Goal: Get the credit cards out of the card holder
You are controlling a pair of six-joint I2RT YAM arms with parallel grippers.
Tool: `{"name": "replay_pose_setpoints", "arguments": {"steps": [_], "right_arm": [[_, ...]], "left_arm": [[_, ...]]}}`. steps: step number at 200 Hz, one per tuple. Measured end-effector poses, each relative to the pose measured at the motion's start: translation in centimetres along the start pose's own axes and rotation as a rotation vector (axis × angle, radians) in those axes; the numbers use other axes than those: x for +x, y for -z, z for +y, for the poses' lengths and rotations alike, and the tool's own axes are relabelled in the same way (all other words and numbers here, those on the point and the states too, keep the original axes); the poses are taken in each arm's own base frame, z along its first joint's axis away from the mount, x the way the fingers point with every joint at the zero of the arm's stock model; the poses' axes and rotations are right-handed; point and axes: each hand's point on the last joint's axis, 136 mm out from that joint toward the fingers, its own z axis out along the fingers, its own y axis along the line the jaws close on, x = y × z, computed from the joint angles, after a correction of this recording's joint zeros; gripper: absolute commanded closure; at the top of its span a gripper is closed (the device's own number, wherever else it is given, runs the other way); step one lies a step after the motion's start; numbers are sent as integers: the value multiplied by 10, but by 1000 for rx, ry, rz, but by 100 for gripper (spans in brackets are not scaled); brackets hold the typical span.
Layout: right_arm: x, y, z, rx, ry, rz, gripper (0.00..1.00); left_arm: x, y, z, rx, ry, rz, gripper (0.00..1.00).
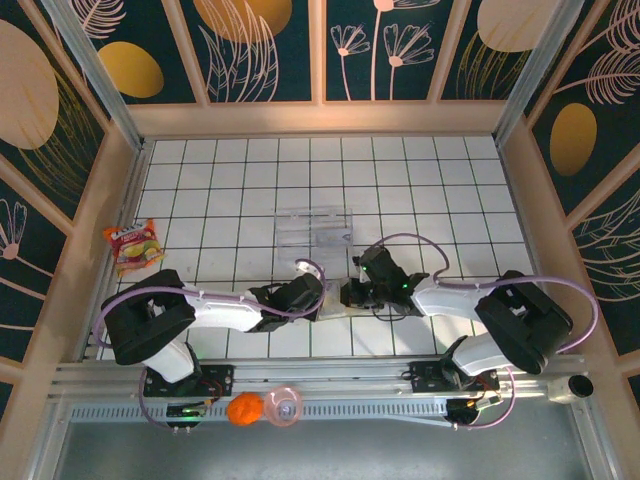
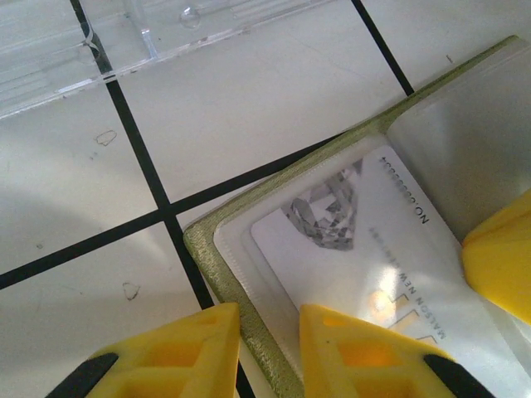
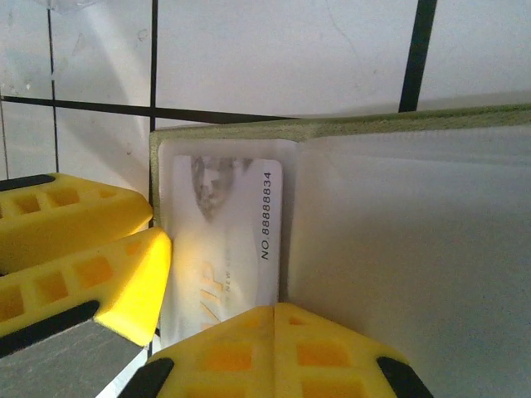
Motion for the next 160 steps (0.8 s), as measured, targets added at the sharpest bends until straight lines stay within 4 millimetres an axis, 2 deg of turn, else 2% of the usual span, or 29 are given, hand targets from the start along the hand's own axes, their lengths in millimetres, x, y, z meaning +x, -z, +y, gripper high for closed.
{"name": "replay_pose_setpoints", "arguments": {"steps": [13, 44, 70, 113, 160], "right_arm": [[0, 3, 1, -6, 1, -8, 92], [-3, 10, 5, -18, 6, -25, 82], [-2, 13, 8, -20, 13, -28, 79], [-1, 13, 7, -9, 13, -21, 77], [-2, 8, 20, -50, 21, 1, 77]], "left_arm": [[-1, 0, 0, 3, 3, -2, 80], [-1, -1, 5, -5, 9, -2, 81], [-4, 0, 14, -17, 13, -5, 82], [-5, -1, 16, -21, -5, -5, 85], [-6, -1, 17, -18, -4, -2, 87]]}}
